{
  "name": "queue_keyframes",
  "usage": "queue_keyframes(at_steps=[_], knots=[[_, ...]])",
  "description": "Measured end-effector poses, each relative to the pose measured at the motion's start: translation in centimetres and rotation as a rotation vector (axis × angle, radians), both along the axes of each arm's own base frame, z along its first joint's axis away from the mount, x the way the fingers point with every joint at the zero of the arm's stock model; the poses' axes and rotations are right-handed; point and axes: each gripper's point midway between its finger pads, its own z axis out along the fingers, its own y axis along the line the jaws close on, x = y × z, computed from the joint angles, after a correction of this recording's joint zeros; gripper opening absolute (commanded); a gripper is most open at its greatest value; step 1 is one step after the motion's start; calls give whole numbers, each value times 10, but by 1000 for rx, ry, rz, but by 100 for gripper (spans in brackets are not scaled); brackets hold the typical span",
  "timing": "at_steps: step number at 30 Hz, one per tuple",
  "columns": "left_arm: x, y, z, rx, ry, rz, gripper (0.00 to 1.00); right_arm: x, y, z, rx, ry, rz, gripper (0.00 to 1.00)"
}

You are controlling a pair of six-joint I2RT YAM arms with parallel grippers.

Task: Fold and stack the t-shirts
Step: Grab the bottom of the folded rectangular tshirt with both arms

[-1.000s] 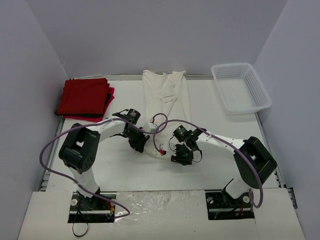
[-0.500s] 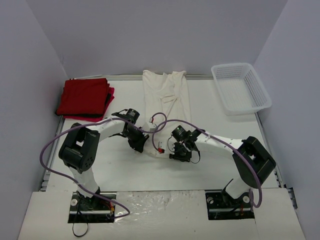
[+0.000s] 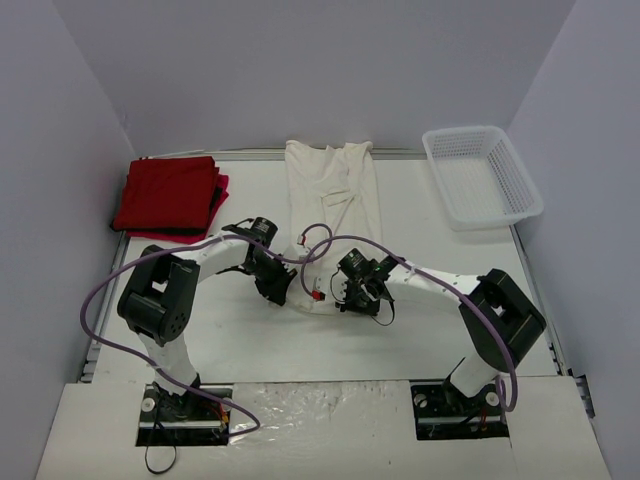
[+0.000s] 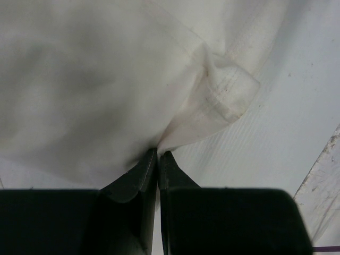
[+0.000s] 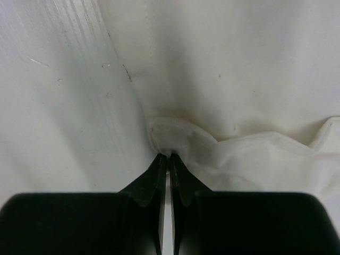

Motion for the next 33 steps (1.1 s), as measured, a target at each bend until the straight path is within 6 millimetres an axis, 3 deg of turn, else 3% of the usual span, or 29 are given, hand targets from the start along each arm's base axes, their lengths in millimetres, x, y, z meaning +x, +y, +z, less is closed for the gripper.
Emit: queue_keyframes(at_steps=[10, 15, 19, 25, 33], knots=[[-1, 2, 0, 3, -1, -11, 2, -8, -4, 4, 30, 28, -6, 0], [-5, 7, 2, 18, -6, -34, 3, -17, -12, 23, 95, 77, -28, 0], [-14, 11, 10, 23, -4, -76, 2, -17, -17, 35, 144, 84, -44, 0], [-31, 7, 27, 28, -35, -156, 2, -27, -19, 38, 155, 138, -11, 0], [-59, 7, 43, 33, -70, -242, 2, -34, -10, 56, 180, 194, 89, 0]])
